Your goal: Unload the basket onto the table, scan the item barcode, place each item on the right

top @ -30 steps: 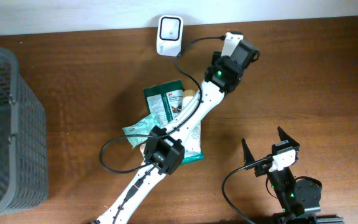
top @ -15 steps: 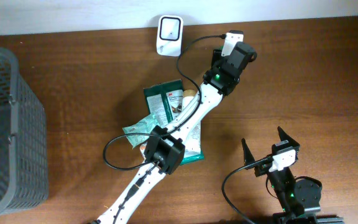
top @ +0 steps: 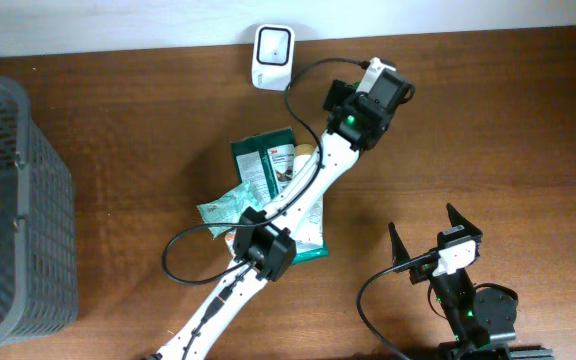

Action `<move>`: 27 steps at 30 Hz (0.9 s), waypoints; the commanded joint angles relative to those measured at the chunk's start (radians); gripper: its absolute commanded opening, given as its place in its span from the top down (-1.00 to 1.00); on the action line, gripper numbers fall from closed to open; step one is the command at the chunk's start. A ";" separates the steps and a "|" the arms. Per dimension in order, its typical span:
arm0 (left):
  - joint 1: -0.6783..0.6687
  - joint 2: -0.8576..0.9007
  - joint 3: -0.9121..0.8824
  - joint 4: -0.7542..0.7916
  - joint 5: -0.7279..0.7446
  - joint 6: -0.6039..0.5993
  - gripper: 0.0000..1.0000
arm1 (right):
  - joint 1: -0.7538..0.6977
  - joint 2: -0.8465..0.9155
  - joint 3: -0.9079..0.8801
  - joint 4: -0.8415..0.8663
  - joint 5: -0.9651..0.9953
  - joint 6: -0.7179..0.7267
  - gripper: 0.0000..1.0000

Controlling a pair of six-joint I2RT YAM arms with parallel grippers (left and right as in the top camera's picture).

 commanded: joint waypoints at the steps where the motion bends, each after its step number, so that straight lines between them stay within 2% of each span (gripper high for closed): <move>1: -0.004 -0.081 0.021 -0.063 0.079 0.011 -0.99 | 0.006 -0.008 -0.005 -0.003 0.002 0.003 -0.97; 7: -0.003 -0.234 0.021 -0.291 0.210 0.029 -0.99 | 0.006 -0.008 -0.005 -0.003 0.002 0.003 -0.96; 9: 0.001 -0.271 0.021 -0.319 0.271 0.113 -1.00 | 0.006 -0.008 -0.005 -0.003 0.002 0.003 -0.97; 13: 0.051 -0.311 0.021 -0.324 0.519 0.280 -0.98 | 0.006 -0.008 -0.005 -0.003 0.002 0.003 -0.97; 15: 0.113 -0.305 -0.004 -0.274 0.626 0.314 -0.86 | 0.006 -0.008 -0.005 -0.003 0.002 0.003 -0.96; 18: 0.189 -0.294 -0.069 -0.147 0.660 0.301 -0.70 | 0.006 -0.008 -0.005 -0.003 0.002 0.003 -0.96; 22: 0.264 -0.290 -0.238 0.113 0.660 0.140 -0.69 | 0.006 -0.008 -0.005 -0.003 0.002 0.003 -0.96; 26: 0.275 -0.289 -0.365 0.246 0.693 0.138 -0.67 | 0.006 -0.008 -0.005 -0.003 0.002 0.003 -0.96; 27: 0.269 -0.289 -0.385 0.259 0.692 0.160 -0.58 | 0.006 -0.008 -0.005 -0.003 0.002 0.003 -0.96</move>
